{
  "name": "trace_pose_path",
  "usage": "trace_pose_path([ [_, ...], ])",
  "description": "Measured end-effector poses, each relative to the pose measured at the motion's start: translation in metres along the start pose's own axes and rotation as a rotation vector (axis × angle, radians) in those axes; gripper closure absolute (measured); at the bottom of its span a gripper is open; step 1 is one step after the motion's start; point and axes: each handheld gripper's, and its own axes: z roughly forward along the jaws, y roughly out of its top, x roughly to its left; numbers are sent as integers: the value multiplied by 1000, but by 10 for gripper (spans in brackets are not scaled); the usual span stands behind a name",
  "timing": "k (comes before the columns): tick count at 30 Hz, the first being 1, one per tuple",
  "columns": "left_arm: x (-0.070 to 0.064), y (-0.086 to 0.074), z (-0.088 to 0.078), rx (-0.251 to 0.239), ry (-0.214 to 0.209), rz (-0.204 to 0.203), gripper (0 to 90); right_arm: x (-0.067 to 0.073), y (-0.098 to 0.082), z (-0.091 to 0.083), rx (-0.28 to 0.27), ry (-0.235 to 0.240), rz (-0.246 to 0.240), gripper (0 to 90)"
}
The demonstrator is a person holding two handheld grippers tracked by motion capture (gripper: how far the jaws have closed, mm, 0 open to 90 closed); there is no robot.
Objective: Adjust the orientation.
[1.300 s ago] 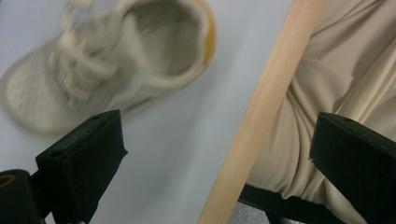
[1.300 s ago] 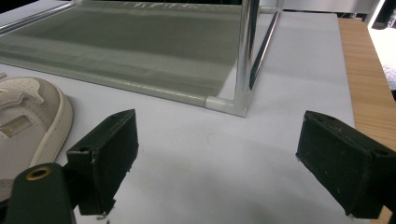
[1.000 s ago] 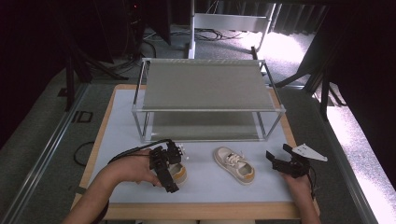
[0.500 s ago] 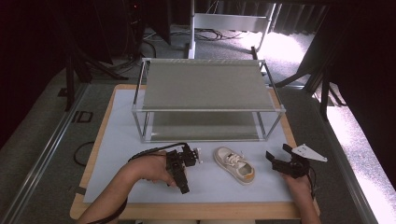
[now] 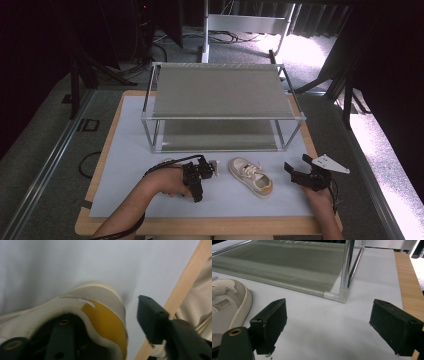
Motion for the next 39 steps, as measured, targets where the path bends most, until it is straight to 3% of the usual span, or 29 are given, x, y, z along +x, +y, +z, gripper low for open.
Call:
trace_pose_path([
  [6,4,2,0,4,7,-1,618,1,0,0,1,-2,-5,141],
  [12,2,-1,-3,1,-2,39,657,1,0,0,5,-3,-11,142],
  [20,0,-8,-19,-23,57,157,728,1,0,1,6,-5,-12,142],
  [24,-7,-5,-26,-39,74,260,776,1,0,1,7,-5,-12,142],
  [25,-9,-4,-27,-39,67,270,779,1,0,1,7,-5,-12,142],
  [28,-13,-1,-24,-33,81,314,796,1,0,1,6,-5,-11,142],
  [29,-15,-1,-22,-28,89,350,798,1,0,0,6,-4,-12,142],
  [34,-20,1,-9,-27,74,439,798,1,0,1,6,-2,-16,152],
  [36,-22,2,-3,-8,63,463,790,2,0,1,5,-2,-18,152],
  [39,-21,2,-4,0,59,460,782,2,0,1,5,1,-19,152],
])
